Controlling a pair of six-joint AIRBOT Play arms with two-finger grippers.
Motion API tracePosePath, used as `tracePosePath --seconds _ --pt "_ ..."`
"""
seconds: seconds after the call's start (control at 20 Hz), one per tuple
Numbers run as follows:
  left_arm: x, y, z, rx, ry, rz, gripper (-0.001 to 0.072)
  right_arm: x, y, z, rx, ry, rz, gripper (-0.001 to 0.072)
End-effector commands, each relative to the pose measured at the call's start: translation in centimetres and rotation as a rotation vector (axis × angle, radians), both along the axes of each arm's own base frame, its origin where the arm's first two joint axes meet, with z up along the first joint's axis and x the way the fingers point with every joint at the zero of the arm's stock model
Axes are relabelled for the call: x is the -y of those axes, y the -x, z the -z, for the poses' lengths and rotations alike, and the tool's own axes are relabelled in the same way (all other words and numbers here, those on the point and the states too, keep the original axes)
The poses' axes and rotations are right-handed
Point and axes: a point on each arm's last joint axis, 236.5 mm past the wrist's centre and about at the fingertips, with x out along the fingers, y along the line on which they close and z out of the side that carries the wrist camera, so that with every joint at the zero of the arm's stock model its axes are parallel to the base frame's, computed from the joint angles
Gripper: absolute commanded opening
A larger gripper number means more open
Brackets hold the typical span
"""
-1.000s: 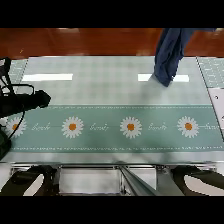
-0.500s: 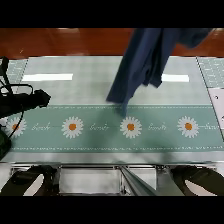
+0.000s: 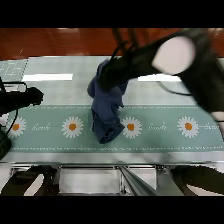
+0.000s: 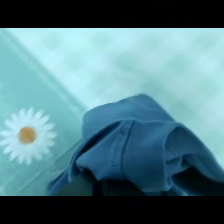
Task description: Fold the shirts.
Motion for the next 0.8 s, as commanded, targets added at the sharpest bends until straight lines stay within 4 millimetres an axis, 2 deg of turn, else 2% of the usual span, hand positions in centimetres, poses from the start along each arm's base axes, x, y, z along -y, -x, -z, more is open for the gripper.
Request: tracePosePath --seconds 0.0,0.1,0.2,0.3,0.35,0.4,0.45,0.55,0.6,0.65,0.7,0.75 --pt "-1.8 0.0 -0.5 0.003 -0.013 -0.051 0.0504 -5.6 3.4 9.0 -0.195 0.015 -0.091 0.0024" --pt "-1.5 0.4 0.0 -0.023 0.007 -0.05 0.0504 -8.6 4.2 12.6 -0.283 -0.019 -0.104 0.0025" --pt "-1.3 0.5 0.1 -0.032 0.017 -0.049 0.0504 -11.0 4.8 15.1 -0.386 -0.086 -0.093 0.0043" --pt "-1.2 0.8 0.3 -0.046 0.017 -0.048 0.0504 -11.7 5.4 17.2 -0.469 -0.097 -0.079 0.0414" --pt "-1.2 1.0 0.5 -0.056 0.017 -0.047 0.0504 -11.3 5.3 17.4 -0.48 -0.087 -0.074 0.0416" --pt "-1.0 1.1 0.6 -0.063 0.026 -0.045 0.0504 -10.3 4.3 16.6 -0.474 -0.092 -0.06 0.0416" --pt "-0.7 1.2 0.7 -0.069 0.033 -0.032 0.0504 -8.9 2.7 14.9 -0.456 -0.117 -0.03 0.0416" --pt "0.6 1.9 1.4 -0.113 0.051 0.023 0.0504 -3.7 -1.7 9.6 -0.393 -0.186 0.062 0.0415" --pt "1.2 2.8 2.6 -0.177 0.048 0.06 0.0504 0.2 -3.7 7.1 -0.361 -0.2 0.119 0.0415" --pt "1.2 3.9 4.2 -0.26 0.041 0.071 0.0504 5.1 -5.2 5.6 -0.34 -0.174 0.191 0.0414" --pt "1.1 5.1 6.3 -0.353 0.045 0.071 0.0504 10.1 -5.9 5.3 -0.335 -0.125 0.277 0.0413" --pt "1.4 6.0 8.1 -0.423 0.088 0.058 0.0504 15.6 -6.0 6.1 -0.35 -0.062 0.392 0.0413"
